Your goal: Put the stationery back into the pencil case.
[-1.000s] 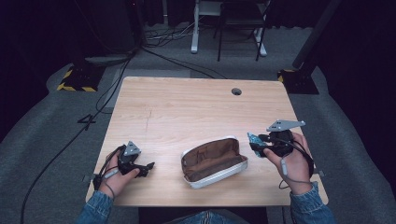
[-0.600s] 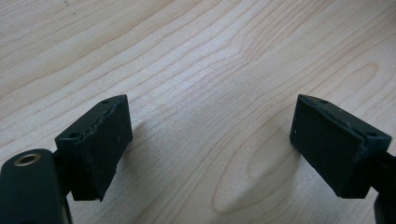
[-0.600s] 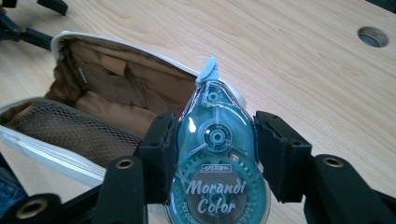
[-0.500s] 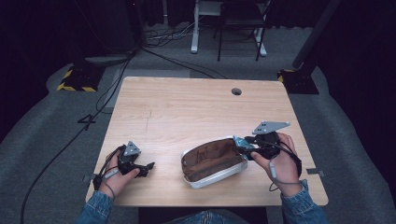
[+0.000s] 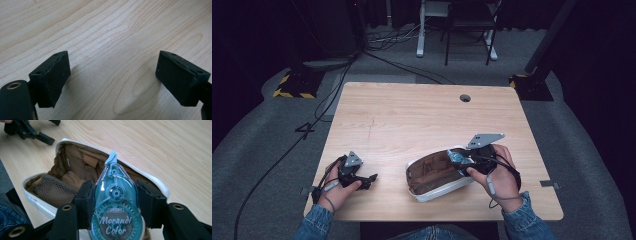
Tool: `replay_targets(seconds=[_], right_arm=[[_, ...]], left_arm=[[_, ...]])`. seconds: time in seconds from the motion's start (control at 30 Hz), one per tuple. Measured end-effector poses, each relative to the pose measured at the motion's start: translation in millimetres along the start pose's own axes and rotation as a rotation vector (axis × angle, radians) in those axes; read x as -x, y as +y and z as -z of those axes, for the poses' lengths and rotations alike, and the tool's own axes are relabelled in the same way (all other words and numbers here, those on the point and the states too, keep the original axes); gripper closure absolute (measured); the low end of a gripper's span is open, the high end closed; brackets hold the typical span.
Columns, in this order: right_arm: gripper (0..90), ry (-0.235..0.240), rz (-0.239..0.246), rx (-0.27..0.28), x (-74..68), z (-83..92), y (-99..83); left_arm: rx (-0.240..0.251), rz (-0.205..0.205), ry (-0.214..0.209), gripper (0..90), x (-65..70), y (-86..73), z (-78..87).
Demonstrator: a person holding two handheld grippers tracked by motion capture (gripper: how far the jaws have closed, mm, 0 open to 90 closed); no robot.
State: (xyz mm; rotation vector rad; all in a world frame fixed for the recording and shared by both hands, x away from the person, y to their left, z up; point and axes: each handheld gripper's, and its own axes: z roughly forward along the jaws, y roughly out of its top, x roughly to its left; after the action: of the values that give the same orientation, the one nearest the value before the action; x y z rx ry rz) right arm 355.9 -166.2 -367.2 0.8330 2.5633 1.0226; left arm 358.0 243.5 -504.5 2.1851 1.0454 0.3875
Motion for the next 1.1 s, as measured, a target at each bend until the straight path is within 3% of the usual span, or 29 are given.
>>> replay_targets(seconds=[0.6,0.8,1.1], right_arm=[[50.0,0.06,0.046,-0.026,-14.9,-28.8,9.2],[50.0,0.055,0.054,-0.018,-15.6,-37.2,11.0],[49.9,0.013,0.139,-0.015,-15.1,-48.5,9.5]], left_arm=[[-0.004,-0.004,0.002,11.9,0.0,0.6,-0.5],[-0.002,-0.005,0.003,11.9,0.0,0.6,-0.6],[-0.003,-0.005,0.003,11.9,0.0,0.6,-0.5]])
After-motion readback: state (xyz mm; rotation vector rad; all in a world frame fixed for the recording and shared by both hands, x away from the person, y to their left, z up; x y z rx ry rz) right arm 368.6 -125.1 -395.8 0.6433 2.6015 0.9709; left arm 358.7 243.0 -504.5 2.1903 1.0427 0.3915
